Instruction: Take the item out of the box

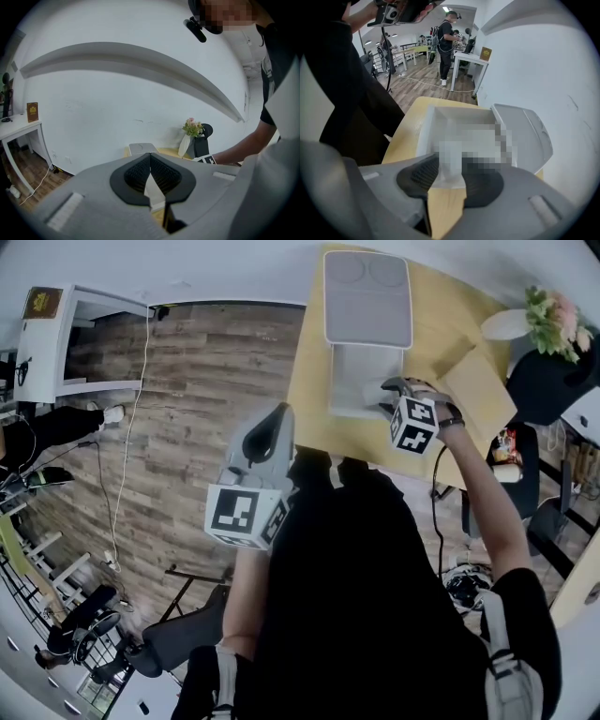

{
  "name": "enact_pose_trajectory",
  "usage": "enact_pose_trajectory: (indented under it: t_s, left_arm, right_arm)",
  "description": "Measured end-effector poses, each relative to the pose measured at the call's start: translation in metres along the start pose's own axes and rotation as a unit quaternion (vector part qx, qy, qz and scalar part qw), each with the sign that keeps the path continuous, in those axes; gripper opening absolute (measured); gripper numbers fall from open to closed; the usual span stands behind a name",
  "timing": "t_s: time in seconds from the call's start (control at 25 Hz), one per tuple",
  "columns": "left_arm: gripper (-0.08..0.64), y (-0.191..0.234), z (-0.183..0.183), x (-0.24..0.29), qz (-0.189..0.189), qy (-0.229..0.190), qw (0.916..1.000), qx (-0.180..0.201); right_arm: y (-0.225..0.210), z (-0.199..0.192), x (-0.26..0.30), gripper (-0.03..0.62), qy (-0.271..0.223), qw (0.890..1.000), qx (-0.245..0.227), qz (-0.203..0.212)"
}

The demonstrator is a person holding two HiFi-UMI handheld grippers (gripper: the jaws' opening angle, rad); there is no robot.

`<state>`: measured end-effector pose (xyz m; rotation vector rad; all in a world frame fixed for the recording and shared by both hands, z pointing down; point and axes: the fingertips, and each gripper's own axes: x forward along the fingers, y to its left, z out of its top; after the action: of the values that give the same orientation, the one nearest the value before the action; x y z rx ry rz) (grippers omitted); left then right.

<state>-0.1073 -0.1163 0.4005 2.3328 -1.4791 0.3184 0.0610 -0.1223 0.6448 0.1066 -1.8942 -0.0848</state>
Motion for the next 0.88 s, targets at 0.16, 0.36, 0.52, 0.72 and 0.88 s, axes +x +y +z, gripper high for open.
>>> enact_pose_trajectory:
  t_s: [0.16,0.36,0.52,0.72,0.88]
  left_arm:
    - [0.011,0.007,0.0,-0.003,0.006,0.0,1.0,-0.002]
    - [0.011,0.013,0.0,-0.004,0.012,0.001,0.9999,-0.003]
    - [0.011,0.016,-0.001,-0.006,0.012,0.002,0.9999,-0.004]
    - [0.011,0.02,0.001,-0.006,0.015,0.004,0.9999,-0.002]
    - [0.011,0.021,-0.002,-0.008,0.019,0.004,0.9998,-0.002]
  right_arm:
    - [0.002,-0.001,0.008,0.155,0.019,0.999,-0.029,0.025]
    - [0.002,-0.004,0.02,0.183,0.038,0.997,-0.057,0.039]
    - [0.003,-0.004,0.025,0.183,0.047,0.995,-0.07,0.046]
    - [0.001,-0.004,0.032,0.183,0.052,0.994,-0.074,0.054]
    - [0.0,-0.006,0.036,0.183,0.057,0.994,-0.072,0.057]
